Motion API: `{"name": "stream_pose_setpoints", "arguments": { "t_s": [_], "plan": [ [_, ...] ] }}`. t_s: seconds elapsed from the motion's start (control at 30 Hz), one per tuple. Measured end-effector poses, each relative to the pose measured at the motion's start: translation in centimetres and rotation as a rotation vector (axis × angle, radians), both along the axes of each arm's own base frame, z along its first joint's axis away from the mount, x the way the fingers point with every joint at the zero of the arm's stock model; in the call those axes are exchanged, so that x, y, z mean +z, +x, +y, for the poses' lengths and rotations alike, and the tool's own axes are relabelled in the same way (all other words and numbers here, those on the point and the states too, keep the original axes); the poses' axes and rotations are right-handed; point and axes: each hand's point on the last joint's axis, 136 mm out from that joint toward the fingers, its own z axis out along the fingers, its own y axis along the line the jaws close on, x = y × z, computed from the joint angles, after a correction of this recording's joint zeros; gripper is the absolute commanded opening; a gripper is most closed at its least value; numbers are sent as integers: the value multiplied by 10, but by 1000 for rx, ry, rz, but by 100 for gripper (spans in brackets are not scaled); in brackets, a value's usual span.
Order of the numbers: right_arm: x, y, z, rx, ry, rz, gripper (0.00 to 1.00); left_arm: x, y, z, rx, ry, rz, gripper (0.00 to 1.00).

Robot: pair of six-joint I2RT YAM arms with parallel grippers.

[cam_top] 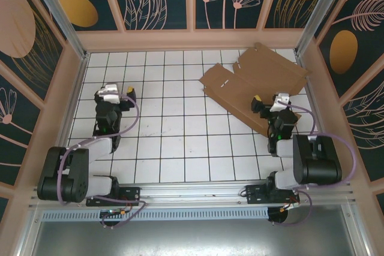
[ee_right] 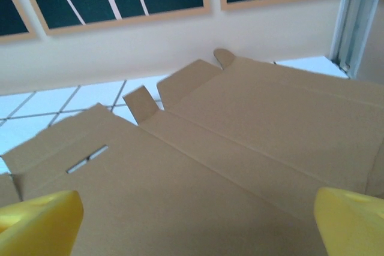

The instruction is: Fold the paper box

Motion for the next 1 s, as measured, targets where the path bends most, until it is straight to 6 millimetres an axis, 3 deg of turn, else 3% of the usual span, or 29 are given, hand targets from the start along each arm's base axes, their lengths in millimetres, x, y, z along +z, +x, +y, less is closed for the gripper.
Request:
{"name": "stream_pose_setpoints", "arguments": {
  "t_s": [0.13,0.23,0.37,0.5,0.6,0.77,0.93,1.0],
  "plan": [
    [27,12,6,23,37,-2,99,32,23,-45,-100,2,-6,99],
    [36,27,3,-9,165,68,99,43,41,-87,-191,-4,-1,99],
    [38,47,-11,-41,390,156,99,28,55,-143,-313,-6,53,99],
    [6,77,-6,-53,572,331,93,5,46,-187,-431,-12,110,99],
    [-23,110,6,-70,626,487,94,-1,41,-199,-472,-16,126,99],
    [-52,161,33,-50,614,634,95,0,40,-196,-462,-14,123,99],
    [-92,183,52,-41,561,776,94,0,32,-184,-422,-3,120,99],
    [-89,193,58,-23,522,794,93,0,29,-179,-403,1,119,99]
  ]
}}
